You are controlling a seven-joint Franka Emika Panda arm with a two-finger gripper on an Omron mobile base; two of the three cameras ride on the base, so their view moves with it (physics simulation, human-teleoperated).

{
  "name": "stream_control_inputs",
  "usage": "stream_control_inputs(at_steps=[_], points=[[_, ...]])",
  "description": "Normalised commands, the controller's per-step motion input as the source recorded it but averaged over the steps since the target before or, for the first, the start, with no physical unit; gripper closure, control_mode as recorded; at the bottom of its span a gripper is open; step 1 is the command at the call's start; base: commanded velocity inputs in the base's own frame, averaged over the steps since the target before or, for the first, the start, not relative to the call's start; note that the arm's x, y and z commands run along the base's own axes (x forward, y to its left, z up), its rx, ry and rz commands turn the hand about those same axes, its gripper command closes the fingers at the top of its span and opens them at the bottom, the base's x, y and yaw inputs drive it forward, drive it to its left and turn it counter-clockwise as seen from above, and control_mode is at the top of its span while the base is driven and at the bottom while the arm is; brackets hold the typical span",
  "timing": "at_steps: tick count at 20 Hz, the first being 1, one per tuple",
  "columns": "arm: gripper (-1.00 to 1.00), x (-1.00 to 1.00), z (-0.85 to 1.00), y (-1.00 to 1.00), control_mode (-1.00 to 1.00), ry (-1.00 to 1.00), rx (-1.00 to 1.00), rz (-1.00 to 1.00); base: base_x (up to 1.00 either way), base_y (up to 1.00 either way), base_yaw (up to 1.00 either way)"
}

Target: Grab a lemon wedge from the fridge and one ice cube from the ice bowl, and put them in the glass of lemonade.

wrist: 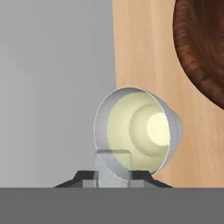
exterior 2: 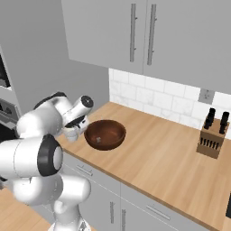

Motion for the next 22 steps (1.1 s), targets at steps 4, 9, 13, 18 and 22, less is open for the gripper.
stream_control_inputs(at_steps=[4,9,13,18,22], points=[[1.00,0.15,-0.28,0.00,-1.00,0.08,0.00,-0.09,0.00,0.00,0.00],[1.00,0.11,-0.29,0.00,-1.00,0.04,0.00,-0.10,0.00,0.00,0.00],[1.00,0.00,-0.30,0.00,-1.00,0.03,0.00,-0.10,0.00,0.00,0.00],[1.00,0.00,-0.21,0.01,-1.00,0.03,0.00,-0.11,0.00,0.00,0.00],[1.00,0.00,-0.01,0.02,-1.00,0.01,0.00,-0.13,0.00,0.00,0.00]])
